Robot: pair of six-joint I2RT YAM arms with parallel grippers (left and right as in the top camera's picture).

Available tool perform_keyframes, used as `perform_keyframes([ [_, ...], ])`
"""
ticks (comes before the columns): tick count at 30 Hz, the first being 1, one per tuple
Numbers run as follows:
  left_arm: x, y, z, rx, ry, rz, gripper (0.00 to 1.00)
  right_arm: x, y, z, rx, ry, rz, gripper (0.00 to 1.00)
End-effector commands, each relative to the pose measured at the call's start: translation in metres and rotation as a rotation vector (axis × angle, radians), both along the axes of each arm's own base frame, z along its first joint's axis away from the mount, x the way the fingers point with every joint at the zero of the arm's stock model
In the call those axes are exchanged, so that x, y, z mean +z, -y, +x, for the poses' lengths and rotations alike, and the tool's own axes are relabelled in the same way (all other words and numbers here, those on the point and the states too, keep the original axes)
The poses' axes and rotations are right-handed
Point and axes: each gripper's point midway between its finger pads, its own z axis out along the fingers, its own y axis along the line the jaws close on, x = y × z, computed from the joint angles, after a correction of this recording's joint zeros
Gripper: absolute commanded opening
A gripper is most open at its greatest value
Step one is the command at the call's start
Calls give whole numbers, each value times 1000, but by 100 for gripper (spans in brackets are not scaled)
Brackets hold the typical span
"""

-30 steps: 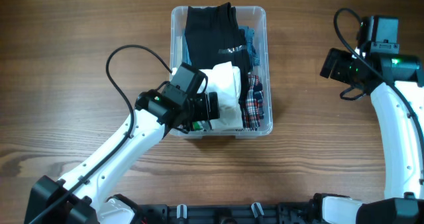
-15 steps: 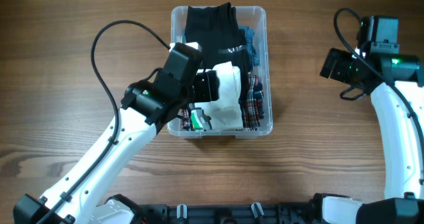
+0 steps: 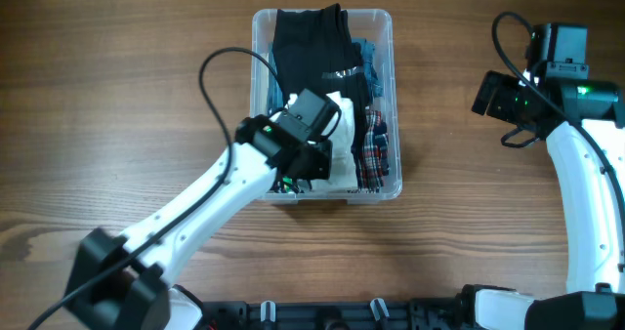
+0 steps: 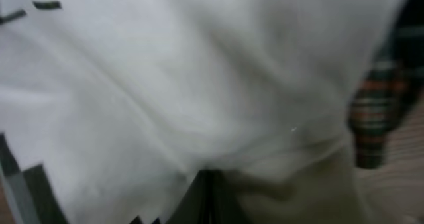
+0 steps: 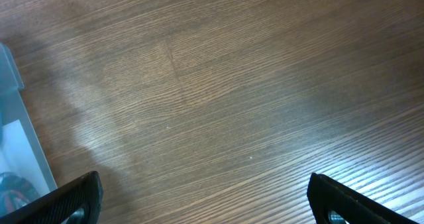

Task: Pack container
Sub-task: 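Press the white t-shirt down in the bin with the left gripper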

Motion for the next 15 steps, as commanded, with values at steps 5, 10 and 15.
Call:
perform_keyframes([
  [5, -46, -14, -8, 8, -115, 150, 4, 10, 1, 1, 7, 27, -9, 100],
  [10, -26, -4, 1, 31, -76, 97, 4, 10, 1, 1, 7, 27, -9, 100],
  [15, 56, 14, 22, 32, 96, -48, 4, 10, 1, 1, 6, 28, -9, 100],
])
